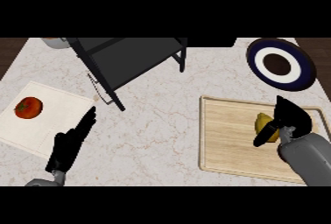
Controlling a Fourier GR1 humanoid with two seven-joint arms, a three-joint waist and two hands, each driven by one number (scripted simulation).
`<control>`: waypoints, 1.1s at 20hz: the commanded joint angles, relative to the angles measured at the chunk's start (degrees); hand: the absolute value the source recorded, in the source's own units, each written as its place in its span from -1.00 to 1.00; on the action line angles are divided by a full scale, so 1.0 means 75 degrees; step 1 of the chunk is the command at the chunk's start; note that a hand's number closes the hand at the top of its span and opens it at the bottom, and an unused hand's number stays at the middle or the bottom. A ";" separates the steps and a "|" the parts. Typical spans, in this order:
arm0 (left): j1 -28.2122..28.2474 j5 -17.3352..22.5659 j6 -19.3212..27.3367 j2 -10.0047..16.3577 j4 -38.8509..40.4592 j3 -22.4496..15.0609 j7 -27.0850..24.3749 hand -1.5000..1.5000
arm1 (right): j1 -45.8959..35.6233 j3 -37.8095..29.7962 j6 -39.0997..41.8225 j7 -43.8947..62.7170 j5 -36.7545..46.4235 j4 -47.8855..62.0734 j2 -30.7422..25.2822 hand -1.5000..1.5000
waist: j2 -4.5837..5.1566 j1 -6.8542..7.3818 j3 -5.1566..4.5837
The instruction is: Pick the lemon from the tray and place it in the tiered shelf
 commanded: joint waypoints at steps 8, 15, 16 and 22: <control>0.0005 -0.0281 -0.0075 -0.0276 -0.0009 0.0193 -0.0090 0.00 | 0.0276 -0.0466 -0.0060 -0.0014 0.0770 0.1233 0.0706 -1.00 | 0.0012 -0.0004 0.0003; 0.0320 -0.0554 -0.0136 -0.0504 -0.0812 0.0178 0.0673 0.00 | -0.0448 -0.0830 0.0380 -0.0790 0.1264 0.1719 0.1237 1.00 | 0.0008 0.0046 0.0005; 0.0141 -0.0780 0.0035 -0.0717 -0.0652 0.0164 0.0610 0.00 | -0.0105 -0.1010 0.0139 -0.1128 0.1390 0.1577 0.1101 1.00 | 0.0007 0.0012 0.0004; 0.0262 -0.0860 -0.0228 -0.0673 -0.0277 0.0437 0.0146 0.00 | -0.0481 -0.0906 0.0207 -0.0435 0.2282 0.1311 0.1343 1.00 | 0.0000 0.0002 0.0001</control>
